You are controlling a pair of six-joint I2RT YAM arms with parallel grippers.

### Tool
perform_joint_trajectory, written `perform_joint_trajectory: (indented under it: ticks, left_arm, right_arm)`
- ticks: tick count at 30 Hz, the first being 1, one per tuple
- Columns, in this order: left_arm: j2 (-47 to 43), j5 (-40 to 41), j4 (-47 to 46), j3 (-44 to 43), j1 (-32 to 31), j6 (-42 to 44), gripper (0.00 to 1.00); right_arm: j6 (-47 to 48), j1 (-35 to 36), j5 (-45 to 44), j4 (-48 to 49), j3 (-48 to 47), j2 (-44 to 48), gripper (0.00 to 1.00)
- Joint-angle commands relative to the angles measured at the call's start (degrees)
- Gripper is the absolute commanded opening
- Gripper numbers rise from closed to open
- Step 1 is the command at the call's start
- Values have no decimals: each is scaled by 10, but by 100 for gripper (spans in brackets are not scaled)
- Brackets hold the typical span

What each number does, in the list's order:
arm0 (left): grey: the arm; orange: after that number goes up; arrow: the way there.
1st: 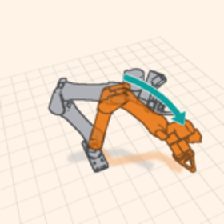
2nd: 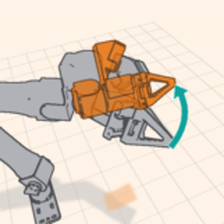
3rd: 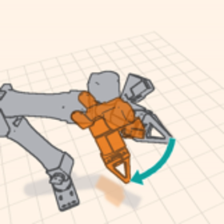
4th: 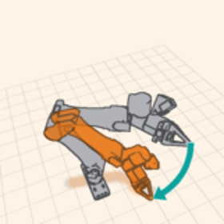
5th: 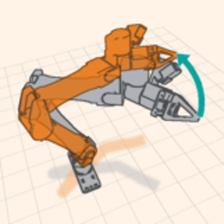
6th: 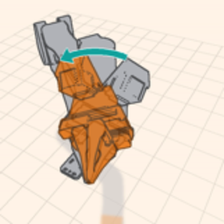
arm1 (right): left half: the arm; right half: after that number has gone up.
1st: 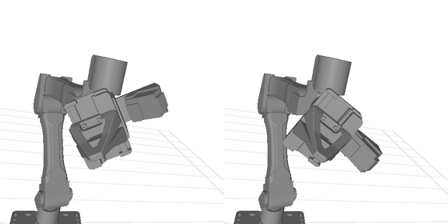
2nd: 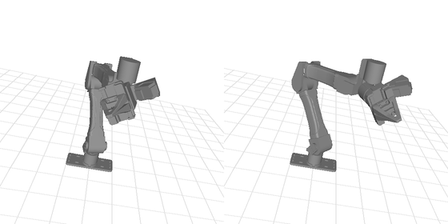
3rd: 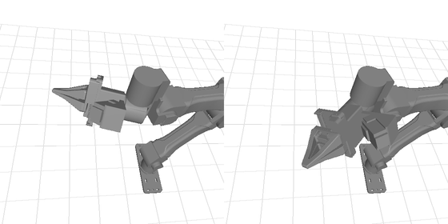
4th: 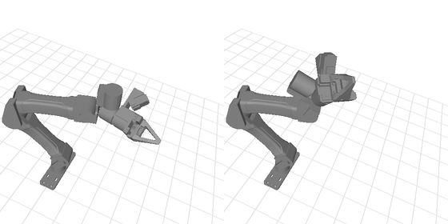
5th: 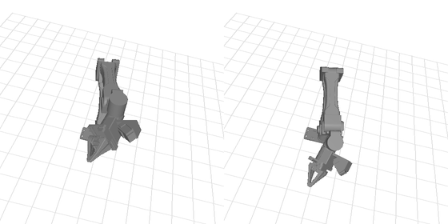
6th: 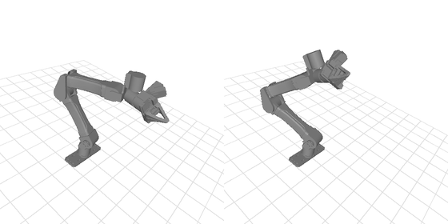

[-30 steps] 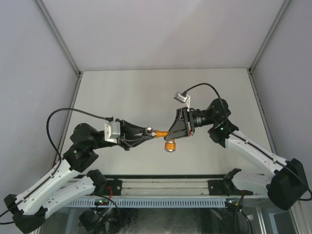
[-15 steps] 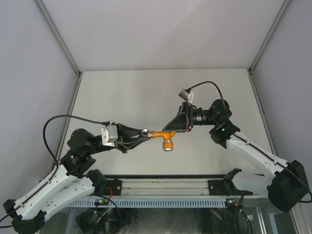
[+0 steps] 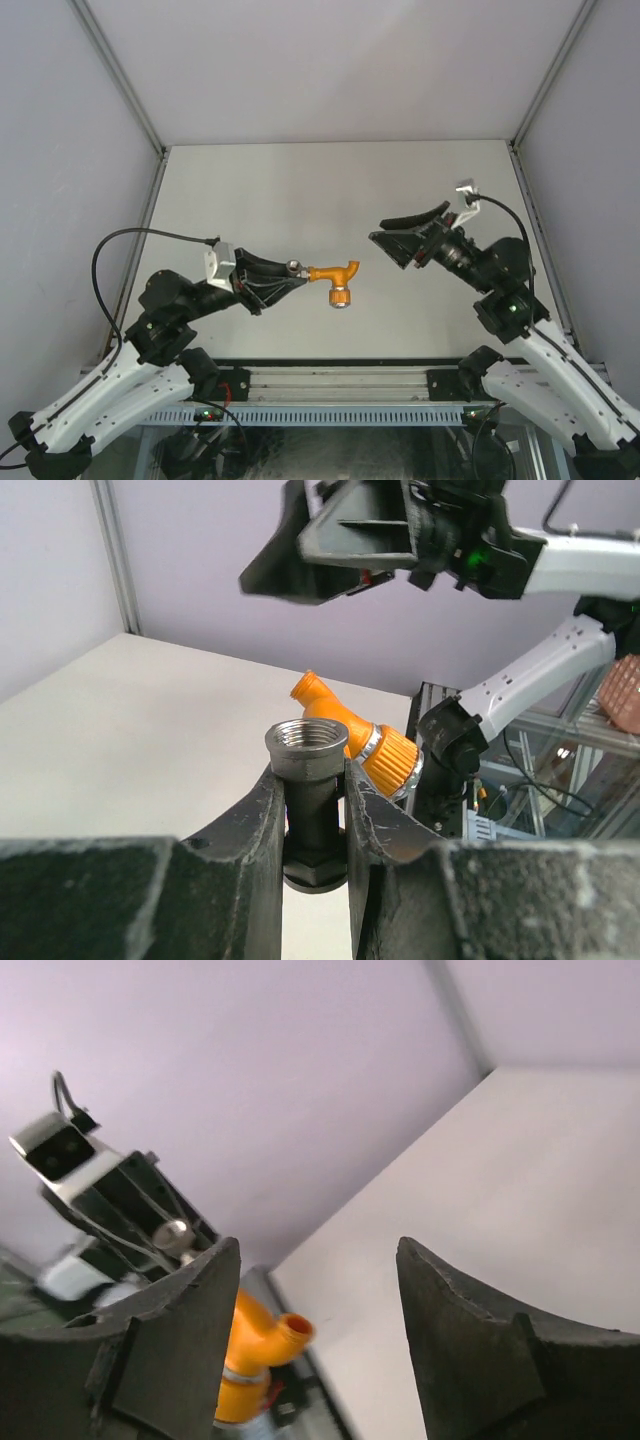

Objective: Install the water faucets

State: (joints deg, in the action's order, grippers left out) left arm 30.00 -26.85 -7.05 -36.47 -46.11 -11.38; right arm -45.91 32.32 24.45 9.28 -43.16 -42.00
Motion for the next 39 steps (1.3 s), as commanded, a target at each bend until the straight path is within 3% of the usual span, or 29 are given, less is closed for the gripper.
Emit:
perform_joint_trajectory:
  ticks: [1, 7, 13, 21, 26, 39]
  left_arm:
    - [1, 35, -47, -13, -3, -68, 0]
    - [10, 92, -19, -37, -2, -133, 0]
    - [14, 129, 1, -50, -2, -191, 0]
    - [13, 140, -15, -46, -2, -230, 0]
    - [9, 137, -9, -51, -2, -232, 0]
    - [2, 149, 5, -57, -2, -247, 0]
  right_arm:
    - [303, -1, -99, -1, 34, 77, 64]
    - [578, 11, -109, -46, 77, 152, 67]
    - [741, 71, -142, -64, 98, 173, 67]
    - [932, 220, -242, -84, 108, 165, 69]
    - [992, 270, -307, -53, 120, 144, 70]
    - [1091, 308, -327, -8, 129, 122, 70]
